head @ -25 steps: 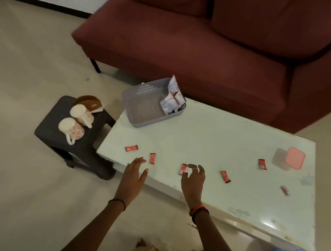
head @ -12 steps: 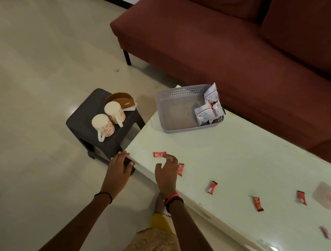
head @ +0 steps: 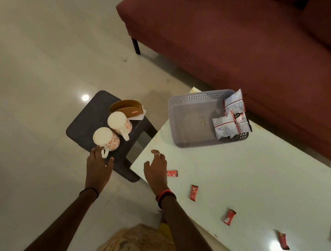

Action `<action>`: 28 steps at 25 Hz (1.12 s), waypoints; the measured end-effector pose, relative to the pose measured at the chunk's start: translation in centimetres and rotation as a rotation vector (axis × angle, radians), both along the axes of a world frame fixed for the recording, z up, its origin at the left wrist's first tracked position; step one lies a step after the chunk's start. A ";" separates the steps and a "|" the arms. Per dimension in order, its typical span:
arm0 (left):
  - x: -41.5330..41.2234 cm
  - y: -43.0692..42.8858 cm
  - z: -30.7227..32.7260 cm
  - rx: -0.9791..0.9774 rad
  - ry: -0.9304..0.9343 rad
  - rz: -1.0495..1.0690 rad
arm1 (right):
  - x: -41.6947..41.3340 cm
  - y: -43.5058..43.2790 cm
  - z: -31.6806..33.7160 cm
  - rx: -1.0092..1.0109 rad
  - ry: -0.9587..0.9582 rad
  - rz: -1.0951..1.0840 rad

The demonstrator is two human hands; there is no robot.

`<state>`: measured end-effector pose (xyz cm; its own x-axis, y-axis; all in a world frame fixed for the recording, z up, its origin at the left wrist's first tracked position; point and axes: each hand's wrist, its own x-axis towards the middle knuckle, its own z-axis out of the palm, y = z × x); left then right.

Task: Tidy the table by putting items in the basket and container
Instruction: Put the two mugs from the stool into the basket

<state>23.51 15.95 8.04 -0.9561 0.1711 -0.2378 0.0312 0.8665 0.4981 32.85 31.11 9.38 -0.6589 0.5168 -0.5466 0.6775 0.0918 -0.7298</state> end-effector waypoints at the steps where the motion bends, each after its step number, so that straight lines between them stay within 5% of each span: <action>1: -1.1 0.0 -0.5 -0.007 0.008 0.004 | -1.1 0.2 -0.4 0.001 -0.006 0.011; 11: -10.5 0.5 -5.8 -0.207 -0.078 -0.070 | -11.8 1.2 -4.0 -0.023 0.004 0.067; 24: -14.8 -0.1 -8.9 -0.186 -0.257 -0.286 | -21.2 -1.6 -7.2 0.044 0.021 0.137; 28: -14.5 -0.1 -9.0 -0.042 -0.295 -0.150 | -22.4 -2.4 -8.1 0.105 -0.074 0.161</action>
<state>9.00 15.87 -0.98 -0.8099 0.2888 -0.5105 0.0197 0.8833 0.4685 10.41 28.72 1.24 -0.6976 0.4645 -0.5455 0.6995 0.2767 -0.6589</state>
